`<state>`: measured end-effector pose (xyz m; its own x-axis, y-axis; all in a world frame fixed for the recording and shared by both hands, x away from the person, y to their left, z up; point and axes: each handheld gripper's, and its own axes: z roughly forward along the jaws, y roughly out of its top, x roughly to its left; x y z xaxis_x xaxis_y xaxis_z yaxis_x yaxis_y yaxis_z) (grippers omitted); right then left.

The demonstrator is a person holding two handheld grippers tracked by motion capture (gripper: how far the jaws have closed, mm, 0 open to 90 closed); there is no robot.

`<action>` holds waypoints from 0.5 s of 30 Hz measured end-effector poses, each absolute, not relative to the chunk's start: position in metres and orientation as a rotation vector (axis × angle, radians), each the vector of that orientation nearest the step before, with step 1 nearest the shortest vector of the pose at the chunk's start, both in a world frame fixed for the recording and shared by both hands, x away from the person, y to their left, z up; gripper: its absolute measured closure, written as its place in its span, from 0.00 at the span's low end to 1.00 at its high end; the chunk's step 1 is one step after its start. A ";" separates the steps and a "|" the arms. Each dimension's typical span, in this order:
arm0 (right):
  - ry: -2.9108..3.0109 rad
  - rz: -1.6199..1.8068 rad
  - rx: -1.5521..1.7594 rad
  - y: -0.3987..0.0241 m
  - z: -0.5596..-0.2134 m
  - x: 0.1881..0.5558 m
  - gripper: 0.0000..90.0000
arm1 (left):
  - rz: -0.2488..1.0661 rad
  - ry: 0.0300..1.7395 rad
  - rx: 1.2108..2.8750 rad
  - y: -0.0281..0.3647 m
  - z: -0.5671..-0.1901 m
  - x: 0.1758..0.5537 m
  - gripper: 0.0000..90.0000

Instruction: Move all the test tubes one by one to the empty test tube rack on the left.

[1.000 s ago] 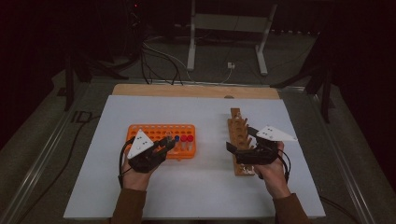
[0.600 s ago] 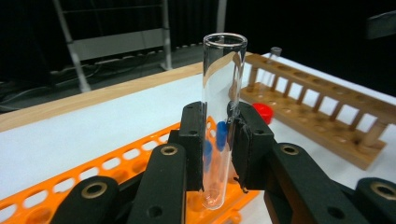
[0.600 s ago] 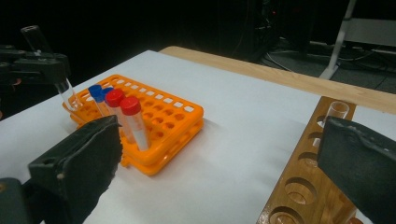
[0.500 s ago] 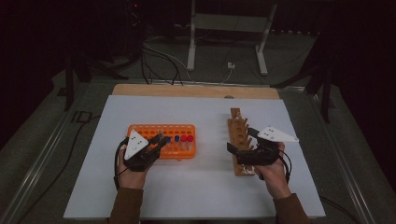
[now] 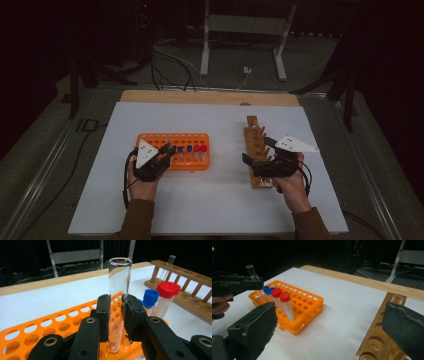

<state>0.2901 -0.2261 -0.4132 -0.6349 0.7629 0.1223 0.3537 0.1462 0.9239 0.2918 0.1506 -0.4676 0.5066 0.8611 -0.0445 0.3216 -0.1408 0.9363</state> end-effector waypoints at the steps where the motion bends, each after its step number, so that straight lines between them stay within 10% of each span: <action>1: 2.055 1.489 1.068 -0.226 -0.413 0.290 0.00 | 0.645 1.014 1.702 0.150 -0.469 0.293 0.84; 15: 2.059 1.495 1.061 -0.226 -0.414 0.290 0.00 | 0.621 1.044 1.804 0.143 -0.488 0.301 0.85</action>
